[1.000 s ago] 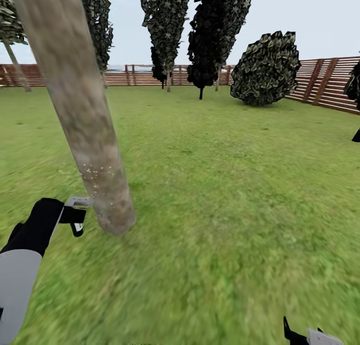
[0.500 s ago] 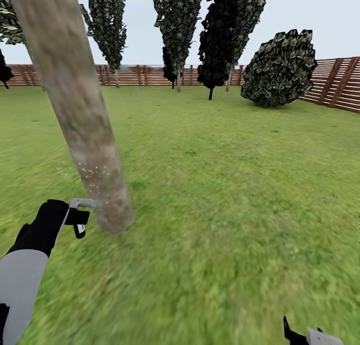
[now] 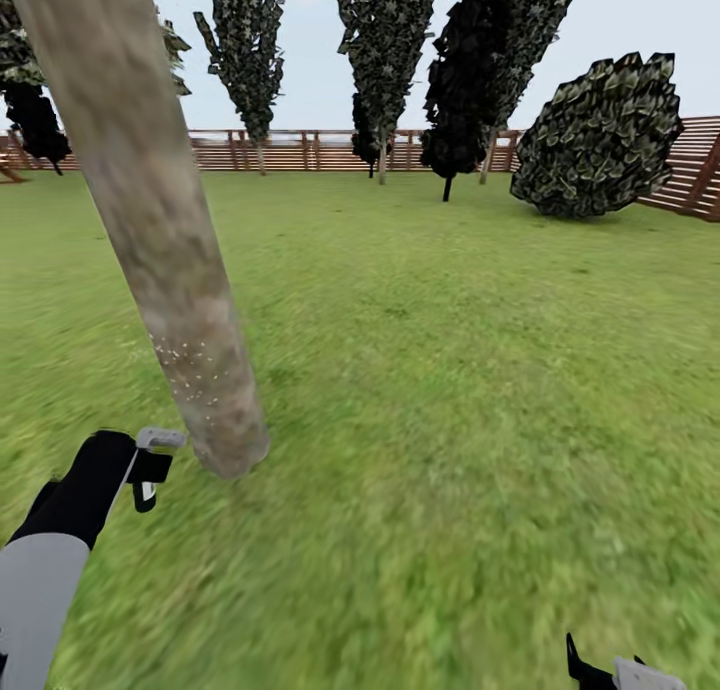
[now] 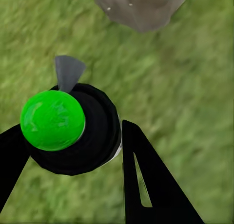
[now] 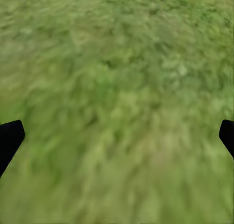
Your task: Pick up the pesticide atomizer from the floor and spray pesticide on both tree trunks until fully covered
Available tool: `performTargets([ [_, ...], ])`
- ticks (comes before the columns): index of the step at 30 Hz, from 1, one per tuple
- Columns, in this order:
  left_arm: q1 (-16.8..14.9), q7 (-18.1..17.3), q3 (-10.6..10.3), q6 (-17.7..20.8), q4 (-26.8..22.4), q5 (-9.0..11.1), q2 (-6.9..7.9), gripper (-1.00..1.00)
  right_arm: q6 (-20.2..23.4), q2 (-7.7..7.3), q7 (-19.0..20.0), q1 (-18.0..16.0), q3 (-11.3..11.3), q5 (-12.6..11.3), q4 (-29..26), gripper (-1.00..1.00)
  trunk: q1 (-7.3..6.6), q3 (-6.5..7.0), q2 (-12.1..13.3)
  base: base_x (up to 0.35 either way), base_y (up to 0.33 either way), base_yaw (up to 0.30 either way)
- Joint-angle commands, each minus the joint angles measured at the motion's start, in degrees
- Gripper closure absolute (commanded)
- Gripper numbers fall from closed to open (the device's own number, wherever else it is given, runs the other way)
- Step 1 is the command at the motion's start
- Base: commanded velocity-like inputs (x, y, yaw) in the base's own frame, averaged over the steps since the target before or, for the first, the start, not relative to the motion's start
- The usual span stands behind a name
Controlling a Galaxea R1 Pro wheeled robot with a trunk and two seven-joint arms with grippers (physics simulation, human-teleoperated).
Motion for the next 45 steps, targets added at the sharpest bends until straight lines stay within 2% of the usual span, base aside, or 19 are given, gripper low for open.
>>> performTargets([
  [1,0.13,0.01,-0.02,-0.29,0.00,-0.06,-0.17,1.00,0.00,0.00,0.00,0.00,0.00,0.00,-0.02,-1.00,0.00,0.00,0.00,0.231,-0.198,0.278],
  [7,0.25,0.04,-0.04,-0.88,1.87,0.02,-1.98,1.00,0.00,0.08,0.00,0.00,0.00,0.01,-0.01,-1.00,0.00,0.00,0.00,0.235,-0.198,0.278],
  [12,1.31,0.04,0.48,-2.08,3.68,-0.07,-1.61,1.00,0.00,0.09,0.00,0.00,0.00,-0.04,-0.04,-1.00,0.00,0.00,0.00,0.234,-0.187,0.236],
  [14,3.24,0.11,1.09,-5.58,4.05,-0.15,-1.53,1.00,0.00,0.09,0.00,0.00,0.00,-0.02,-0.05,-1.00,0.00,0.00,0.00,0.075,-0.043,0.035],
  [17,4.47,0.29,1.27,-7.36,4.44,-0.06,-1.69,1.00,0.00,0.09,0.06,0.00,0.02,0.01,0.02,-1.00,0.00,0.00,0.00,0.013,-0.008,0.006],
  [19,4.75,0.77,1.32,-10.61,4.88,0.04,-2.42,1.00,0.00,0.09,0.08,0.00,0.07,0.02,0.03,-1.00,0.00,0.00,0.00,0.002,-0.001,0.001],
  [22,4.84,2.92,1.92,-11.93,5.56,0.36,-3.44,1.00,0.00,0.14,0.05,0.00,0.08,0.02,0.07,-1.00,0.00,0.00,0.00,0.000,0.000,0.000],
  [24,4.87,4.38,2.69,-16.09,10.52,1.88,-4.17,1.00,0.00,0.17,0.01,0.00,0.09,0.02,0.11,-1.00,0.00,0.00,0.00,0.000,0.000,0.049],
  [26,4.88,5.53,3.70,-20.37,14.13,2.43,-4.14,1.00,0.00,0.18,0.00,0.00,0.09,0.02,0.12,-1.00,0.00,0.00,0.00,0.000,0.000,0.150],
  [28,4.87,9.52,6.11,-22.91,17.14,2.83,-4.44,1.00,0.00,0.18,0.00,0.00,0.09,0.02,0.12,-1.00,0.00,0.00,0.00,0.000,0.000,0.231],
  [30,4.89,11.41,6.56,-23.31,17.61,3.01,-4.54,1.00,0.00,0.18,0.00,0.00,0.07,0.02,0.12,-1.00,0.00,0.00,0.00,0.000,0.000,0.116],
  [33,4.87,12.32,6.72,-23.48,17.35,3.09,-4.65,1.00,0.00,0.18,0.00,0.00,0.09,0.02,0.12,-1.00,0.00,0.00,0.00,0.000,0.000,0.032],
  [37,4.83,12.84,6.53,-23.30,16.90,2.62,-6.33,1.00,0.00,0.18,0.00,0.00,0.09,0.02,0.12,-1.00,0.00,0.00,0.00,0.000,0.000,0.003],
  [39,4.93,14.02,6.48,-22.85,17.45,2.01,-6.63,1.00,0.00,0.11,0.00,0.00,0.02,0.02,0.06,-1.00,0.00,0.00,0.00,0.000,0.000,0.000],
  [43,8.15,15.14,7.02,-23.31,17.42,2.26,-6.67,1.00,0.01,0.16,0.08,0.00,0.08,0.02,0.11,-1.00,0.00,0.00,0.00,0.000,0.000,0.000],
  [44,8.47,15.18,7.14,-23.34,16.68,2.40,-7.11,1.00,0.00,0.15,0.08,0.00,0.09,0.02,0.12,-1.00,0.00,0.00,0.00,0.000,0.000,0.000],
  [45,8.60,15.26,7.17,-23.42,15.89,2.33,-8.23,1.00,0.00,0.16,0.09,0.00,0.09,0.02,0.12,-1.00,0.00,0.00,0.00,0.000,0.000,0.000],
])
